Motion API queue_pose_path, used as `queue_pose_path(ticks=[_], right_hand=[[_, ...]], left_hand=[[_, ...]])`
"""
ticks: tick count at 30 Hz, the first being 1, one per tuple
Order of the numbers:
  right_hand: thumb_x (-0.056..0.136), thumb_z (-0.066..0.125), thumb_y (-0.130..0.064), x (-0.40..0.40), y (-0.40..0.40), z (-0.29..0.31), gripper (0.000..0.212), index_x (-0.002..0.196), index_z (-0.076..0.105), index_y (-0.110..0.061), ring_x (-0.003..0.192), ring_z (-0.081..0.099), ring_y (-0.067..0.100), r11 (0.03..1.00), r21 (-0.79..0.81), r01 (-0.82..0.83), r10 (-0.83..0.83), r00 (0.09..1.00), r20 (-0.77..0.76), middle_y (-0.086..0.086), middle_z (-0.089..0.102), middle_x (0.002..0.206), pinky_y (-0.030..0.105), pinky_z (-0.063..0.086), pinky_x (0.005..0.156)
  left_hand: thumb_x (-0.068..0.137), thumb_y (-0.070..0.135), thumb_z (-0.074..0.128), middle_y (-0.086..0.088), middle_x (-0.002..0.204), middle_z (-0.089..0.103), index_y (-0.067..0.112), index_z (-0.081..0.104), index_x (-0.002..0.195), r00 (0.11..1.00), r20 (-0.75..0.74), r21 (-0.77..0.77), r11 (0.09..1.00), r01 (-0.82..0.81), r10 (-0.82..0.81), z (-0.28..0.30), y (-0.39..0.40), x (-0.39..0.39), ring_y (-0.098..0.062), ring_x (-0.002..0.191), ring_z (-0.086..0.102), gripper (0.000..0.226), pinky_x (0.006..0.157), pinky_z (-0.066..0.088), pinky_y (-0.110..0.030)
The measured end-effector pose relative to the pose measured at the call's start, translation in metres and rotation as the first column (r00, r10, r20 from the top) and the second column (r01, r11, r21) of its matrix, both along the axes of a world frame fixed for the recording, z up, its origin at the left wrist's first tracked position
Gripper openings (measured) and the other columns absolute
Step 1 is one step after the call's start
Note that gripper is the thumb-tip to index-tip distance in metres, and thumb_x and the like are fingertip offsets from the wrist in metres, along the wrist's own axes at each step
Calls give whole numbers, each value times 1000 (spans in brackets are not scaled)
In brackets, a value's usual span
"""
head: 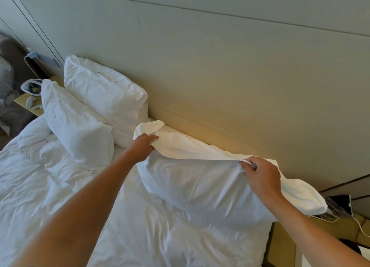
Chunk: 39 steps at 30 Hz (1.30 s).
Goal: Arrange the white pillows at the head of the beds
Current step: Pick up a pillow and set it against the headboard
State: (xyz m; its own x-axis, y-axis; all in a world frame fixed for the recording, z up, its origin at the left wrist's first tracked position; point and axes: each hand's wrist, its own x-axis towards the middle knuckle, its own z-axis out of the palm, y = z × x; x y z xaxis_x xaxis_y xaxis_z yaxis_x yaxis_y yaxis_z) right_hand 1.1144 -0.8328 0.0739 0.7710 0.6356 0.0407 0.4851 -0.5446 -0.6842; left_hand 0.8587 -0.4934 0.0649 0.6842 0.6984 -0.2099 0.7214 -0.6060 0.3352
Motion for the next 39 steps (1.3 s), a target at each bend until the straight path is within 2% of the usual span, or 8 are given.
queue_pose_path(ticks=[4, 10, 14, 17, 20, 24, 31, 39], right_hand=[[99, 68, -29, 0, -4, 1, 19, 82, 74, -22, 76, 74, 24, 1000, -5, -1, 1, 999, -33, -4, 73, 76, 44, 58, 77], [100, 68, -26, -2, -7, 4, 18, 85, 76, -18, 80, 75, 25, 1000, 7, -4, 4, 997, -72, -1, 74, 79, 47, 58, 80], [101, 66, -25, -4, -6, 6, 26, 75, 70, -22, 74, 76, 19, 999, 33, 0, 3, 996, -89, -6, 72, 71, 45, 59, 76], [102, 66, -24, -8, -1, 7, 28, 74, 69, -24, 68, 74, 6, 996, 86, -3, 13, 994, -108, -6, 72, 70, 37, 59, 69], [101, 66, -26, -10, 11, 11, 28, 73, 70, -26, 65, 72, 1, 996, 92, 15, -4, 993, -122, -7, 72, 66, 28, 50, 62], [100, 65, -27, -3, 28, 20, 29, 72, 70, -22, 68, 73, 14, 995, 80, 51, -41, 991, -125, -7, 71, 62, 35, 52, 68], [99, 65, -24, 24, 63, 44, 36, 66, 68, -11, 67, 74, 24, 991, 107, 79, -65, 990, -128, -2, 71, 60, 41, 59, 74], [99, 64, -25, 69, 125, 57, 32, 73, 74, -9, 72, 76, 24, 972, 194, 131, -92, 977, -194, 2, 75, 66, 39, 58, 76]], left_hand=[[101, 32, 59, -13, 134, 62, 18, 62, 139, 997, -63, -3, 999, -43, 43, 0, -5, 5, -33, 119, 62, 40, 105, 51, -46], [106, 19, 48, -11, 102, 71, 11, 74, 119, 985, 84, -49, 988, -148, 152, -5, -13, -1, -32, 92, 70, 30, 88, 59, -46], [109, 21, 41, -10, 76, 74, 13, 69, 124, 905, 226, -228, 922, -312, 361, -8, -16, -8, -19, 63, 70, 33, 63, 55, -25], [109, 21, 40, -8, 77, 74, 13, 69, 124, 835, 348, -220, 903, -369, 426, -1, -10, -6, -11, 65, 70, 34, 62, 46, -14], [108, 18, 41, -9, 76, 72, 13, 71, 105, 785, 446, -188, 903, -386, 429, 12, -3, 4, -12, 64, 69, 31, 63, 50, -20], [107, 20, 39, -14, 74, 72, 12, 65, 89, 782, 459, -124, 902, -413, 421, 27, 8, 20, -27, 69, 72, 33, 71, 57, -37], [102, 16, 41, -9, 66, 69, 16, 58, 72, 769, 475, -70, 890, -451, 427, 51, 33, 54, -32, 75, 67, 35, 75, 53, -40], [106, 19, 41, -15, 84, 69, 1, 68, 92, 760, 533, 68, 876, -478, 373, 74, 85, 98, -33, 82, 63, 36, 76, 49, -40]])
